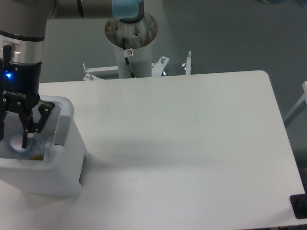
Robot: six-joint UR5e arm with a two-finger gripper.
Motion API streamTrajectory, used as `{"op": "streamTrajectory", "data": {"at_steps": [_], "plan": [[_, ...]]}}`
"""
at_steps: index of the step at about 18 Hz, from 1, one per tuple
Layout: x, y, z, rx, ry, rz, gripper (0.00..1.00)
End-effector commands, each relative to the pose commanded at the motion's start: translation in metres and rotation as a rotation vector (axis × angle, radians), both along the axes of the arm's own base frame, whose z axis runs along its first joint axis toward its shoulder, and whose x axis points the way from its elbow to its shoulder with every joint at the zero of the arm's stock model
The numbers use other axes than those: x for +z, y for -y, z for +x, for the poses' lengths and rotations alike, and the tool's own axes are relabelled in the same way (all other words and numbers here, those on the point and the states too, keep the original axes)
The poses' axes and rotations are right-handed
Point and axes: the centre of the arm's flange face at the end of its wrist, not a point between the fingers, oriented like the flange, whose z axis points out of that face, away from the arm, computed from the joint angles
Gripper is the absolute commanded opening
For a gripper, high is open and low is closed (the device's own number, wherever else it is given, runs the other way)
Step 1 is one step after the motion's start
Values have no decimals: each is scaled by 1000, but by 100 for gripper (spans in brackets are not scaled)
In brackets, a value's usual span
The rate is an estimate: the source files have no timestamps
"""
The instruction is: Place the trash in the trash can
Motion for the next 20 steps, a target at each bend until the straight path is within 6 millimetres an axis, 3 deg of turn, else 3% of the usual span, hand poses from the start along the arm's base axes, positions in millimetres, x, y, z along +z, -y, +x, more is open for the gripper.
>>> {"op": "streamTrajectory", "data": {"at_steps": [5,6,9,13,18,20], "plan": [[-4,-1,-2,2,2,-6,100],[-4,2,-16,23,2,-6,100],[-12,24,-98,155,9,-19,100],[-48,71,-197,325,49,-77,100],[-103,136,-277,368,40,-172,100],[-115,159,-300,376,32,-194,100]]}}
